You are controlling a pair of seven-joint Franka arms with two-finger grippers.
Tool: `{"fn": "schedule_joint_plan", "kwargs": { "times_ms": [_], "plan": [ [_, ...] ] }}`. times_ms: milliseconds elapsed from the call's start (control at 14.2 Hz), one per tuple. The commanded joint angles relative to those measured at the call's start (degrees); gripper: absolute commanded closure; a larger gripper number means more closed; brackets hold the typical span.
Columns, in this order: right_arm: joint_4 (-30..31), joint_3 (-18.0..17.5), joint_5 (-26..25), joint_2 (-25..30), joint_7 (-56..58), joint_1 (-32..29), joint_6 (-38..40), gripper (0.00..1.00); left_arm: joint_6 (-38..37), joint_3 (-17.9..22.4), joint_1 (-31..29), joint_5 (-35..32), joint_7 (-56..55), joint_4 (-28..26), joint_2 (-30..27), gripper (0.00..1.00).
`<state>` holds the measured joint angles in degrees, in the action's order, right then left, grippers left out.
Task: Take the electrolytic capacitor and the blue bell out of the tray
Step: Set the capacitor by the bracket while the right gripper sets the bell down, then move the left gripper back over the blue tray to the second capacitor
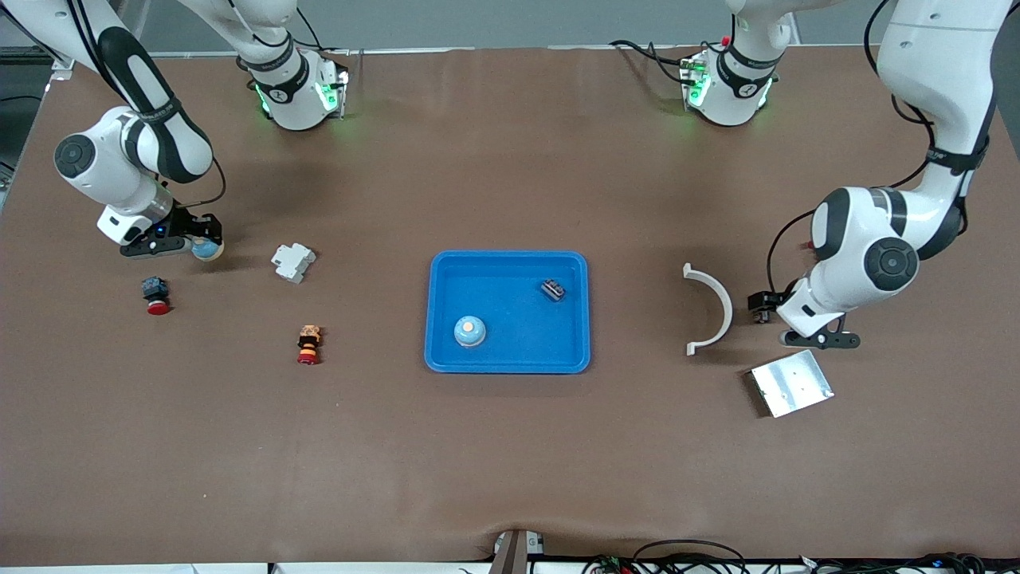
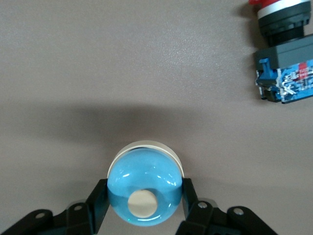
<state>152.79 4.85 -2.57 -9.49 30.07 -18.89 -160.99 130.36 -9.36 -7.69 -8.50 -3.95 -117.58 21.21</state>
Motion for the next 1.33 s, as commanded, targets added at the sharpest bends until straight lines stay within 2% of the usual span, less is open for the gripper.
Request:
{"fn": "schedule_joint_plan", "kwargs": {
  "times_ms": [0, 140, 421, 702, 983, 1264],
  "plan": [
    [-0.1, -0.7, 1.2, -0.3, 1.2, -0.5, -0.3, 0.00, -9.6, -0.7, -0.1, 1.6, -0.3, 4.1, -2.8, 0.00],
    [-0.1, -0.8, 1.2, -0.3, 1.0, -0.4, -0.3, 0.00, -14.6, -1.9, -0.1, 5.4, -2.0, 7.7, -3.7, 0.00],
    [-0.5, -0.8, 1.2, 0.3, 1.0, -0.4, 0.2, 0.00, -22.1, -5.7, 0.1, 6.1, -12.9, 14.4, -4.0, 0.00],
    [-0.6, -0.9, 1.2, 2.4, 0.8, 0.7, 1.6, 0.00, -23.6, -9.5, 0.1, 6.3, -20.7, 16.9, -4.0, 0.00],
    [-2.4, -1.2, 1.2, 6.9, -1.0, 2.5, 11.0, 0.00, -23.6, -14.1, 0.3, 9.6, -30.8, 18.2, -3.8, 0.00],
    [-4.0, -1.2, 1.2, 10.8, -5.9, 5.7, 17.5, 0.00, -23.5, -19.1, 1.1, 9.9, -40.5, 20.4, -3.0, 0.00]
  ]
}}
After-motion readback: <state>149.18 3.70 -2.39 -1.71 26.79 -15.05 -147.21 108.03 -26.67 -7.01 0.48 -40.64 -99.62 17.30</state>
